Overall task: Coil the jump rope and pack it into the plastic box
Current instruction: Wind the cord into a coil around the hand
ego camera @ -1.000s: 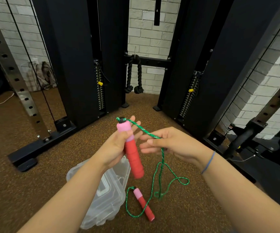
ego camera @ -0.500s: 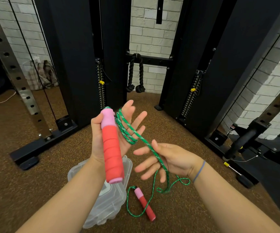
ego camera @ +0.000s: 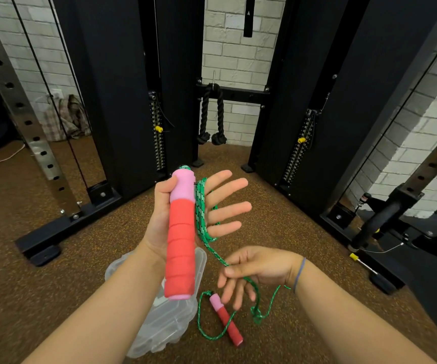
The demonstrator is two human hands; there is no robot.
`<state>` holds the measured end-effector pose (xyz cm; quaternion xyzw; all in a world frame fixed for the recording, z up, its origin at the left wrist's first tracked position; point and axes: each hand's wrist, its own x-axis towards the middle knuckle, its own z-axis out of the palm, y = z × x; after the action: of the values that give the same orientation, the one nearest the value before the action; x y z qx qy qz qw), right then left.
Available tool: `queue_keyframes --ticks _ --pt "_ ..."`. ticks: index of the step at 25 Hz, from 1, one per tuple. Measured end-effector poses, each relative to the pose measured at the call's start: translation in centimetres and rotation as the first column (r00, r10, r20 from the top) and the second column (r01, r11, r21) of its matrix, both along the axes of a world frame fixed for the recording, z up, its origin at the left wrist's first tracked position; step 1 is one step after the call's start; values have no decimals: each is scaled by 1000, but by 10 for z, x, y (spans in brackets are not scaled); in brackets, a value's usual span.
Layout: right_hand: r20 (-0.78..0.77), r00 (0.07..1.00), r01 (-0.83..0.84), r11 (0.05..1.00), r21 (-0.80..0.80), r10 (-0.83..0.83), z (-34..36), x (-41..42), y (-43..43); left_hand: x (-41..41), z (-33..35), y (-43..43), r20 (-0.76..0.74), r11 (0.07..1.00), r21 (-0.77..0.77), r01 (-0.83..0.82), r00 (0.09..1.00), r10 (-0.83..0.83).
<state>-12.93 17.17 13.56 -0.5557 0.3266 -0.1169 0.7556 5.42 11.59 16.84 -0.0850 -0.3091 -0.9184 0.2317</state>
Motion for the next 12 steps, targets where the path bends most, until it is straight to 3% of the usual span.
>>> queue_keyframes --ticks 3,6,9,12 --pt "-223 975 -2 998 -62 -12 12 -10 -14 5 0 3 69 985 -119 121 991 -113" --pt "-397 910 40 978 -203 -119 40 -20 -36 6 -2 6 291 949 -301 96 957 -4" --pt "-426 850 176 930 -322 -309 67 -27 -54 8 -7 6 384 931 -351 99 922 46" --pt "-375 814 307 876 -372 -445 85 -31 -61 6 -11 5 405 950 -280 136 914 -11"
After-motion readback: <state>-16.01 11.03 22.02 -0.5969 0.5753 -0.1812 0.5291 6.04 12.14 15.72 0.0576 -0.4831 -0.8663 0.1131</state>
